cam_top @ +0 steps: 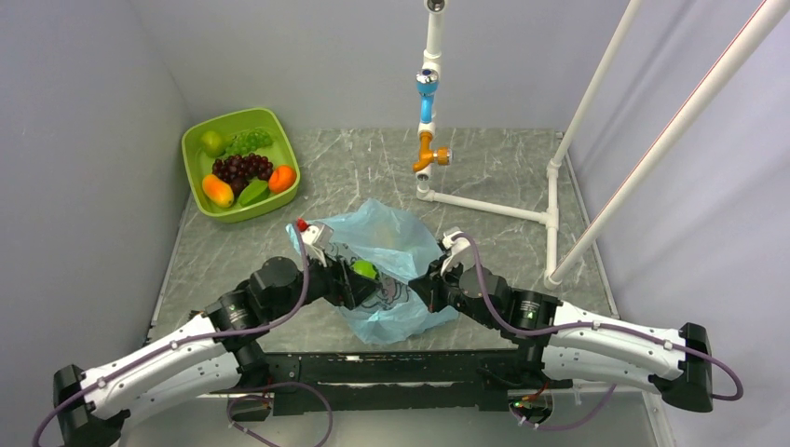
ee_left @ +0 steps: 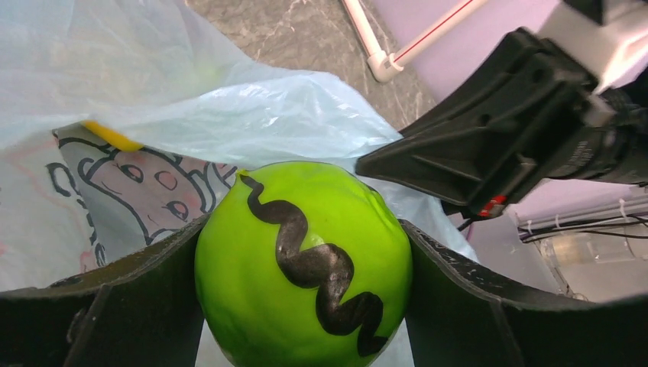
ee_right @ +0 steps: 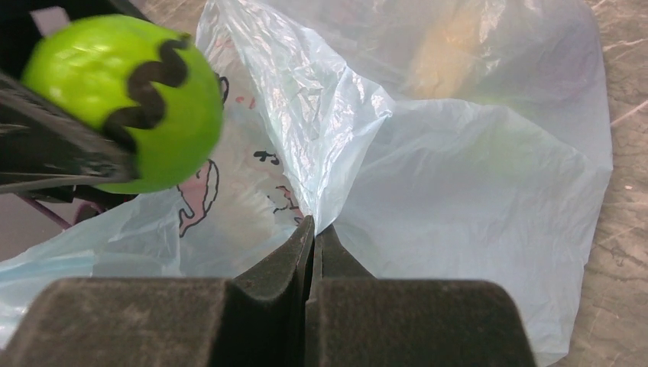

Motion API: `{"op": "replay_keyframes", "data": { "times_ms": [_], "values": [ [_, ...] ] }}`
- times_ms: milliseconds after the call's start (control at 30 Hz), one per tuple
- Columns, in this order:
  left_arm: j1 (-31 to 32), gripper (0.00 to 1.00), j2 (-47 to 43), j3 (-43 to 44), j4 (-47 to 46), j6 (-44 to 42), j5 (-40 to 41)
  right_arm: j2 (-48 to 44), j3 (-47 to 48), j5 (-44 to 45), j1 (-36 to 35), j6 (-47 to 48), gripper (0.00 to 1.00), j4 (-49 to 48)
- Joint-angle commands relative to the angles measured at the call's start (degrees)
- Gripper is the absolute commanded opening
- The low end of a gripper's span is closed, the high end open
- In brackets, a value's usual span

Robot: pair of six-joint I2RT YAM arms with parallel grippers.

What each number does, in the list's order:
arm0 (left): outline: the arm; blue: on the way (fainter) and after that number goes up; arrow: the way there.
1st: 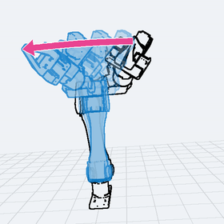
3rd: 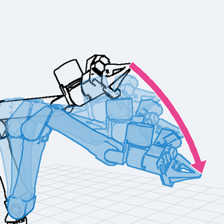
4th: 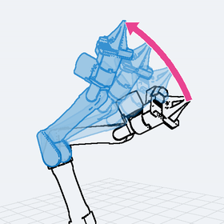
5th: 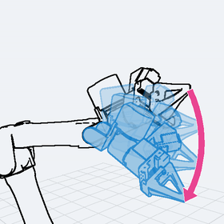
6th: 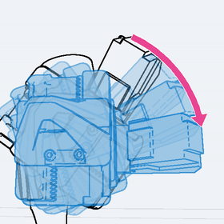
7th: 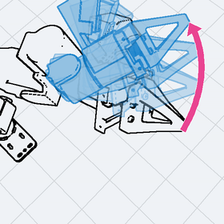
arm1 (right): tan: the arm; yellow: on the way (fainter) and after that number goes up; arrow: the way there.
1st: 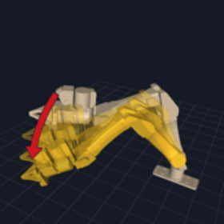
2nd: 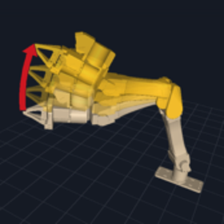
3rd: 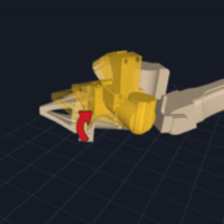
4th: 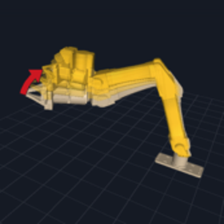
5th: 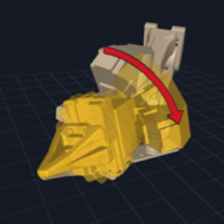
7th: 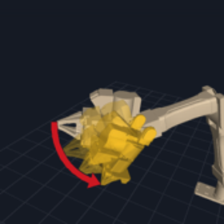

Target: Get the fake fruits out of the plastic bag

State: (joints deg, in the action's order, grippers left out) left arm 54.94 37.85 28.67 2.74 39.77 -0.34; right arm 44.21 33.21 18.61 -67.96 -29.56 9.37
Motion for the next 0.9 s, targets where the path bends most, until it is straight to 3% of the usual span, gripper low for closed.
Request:
{"op": "replay_keyframes", "data": {
  "times_ms": [0, 267, 333, 533, 700, 867],
  "values": [
    [-0.71, 0.33, -2.14, 8.6, 11.34, -2.71, -1.01, 0.59, 0.79, 1.98, -0.24, -0.85, 0.0, -3.33],
    [-7.56, 0.28, 3.19, 25.53, 24.36, -15.7, -6.4, 1.08, 0.6, 2.57, -0.28, -1.17, 0.0, -3.08],
    [-12.01, 0.26, 5.96, 29.93, 27.67, -18.6, -7.68, 1.69, 1.36, 2.41, -0.19, -0.84, 0.0, -2.45],
    [-34.03, 0.22, 15.39, 39.51, 30.77, -22.54, -17.42, 1.42, 2.26, 2.89, -0.22, 0.02, 0.0, -1.23],
    [-50.65, 0.25, 22.74, 42.63, 25.49, -17.65, -23.69, -0.08, 1.56, 3.44, -0.25, -0.92, 0.0, -0.45],
    [-65.77, 0.27, 29.54, 34.19, 8.92, -0.95, -28.58, -1.17, 1.12, 4.26, -0.19, -1.67, 0.0, -0.6]
  ]
}}
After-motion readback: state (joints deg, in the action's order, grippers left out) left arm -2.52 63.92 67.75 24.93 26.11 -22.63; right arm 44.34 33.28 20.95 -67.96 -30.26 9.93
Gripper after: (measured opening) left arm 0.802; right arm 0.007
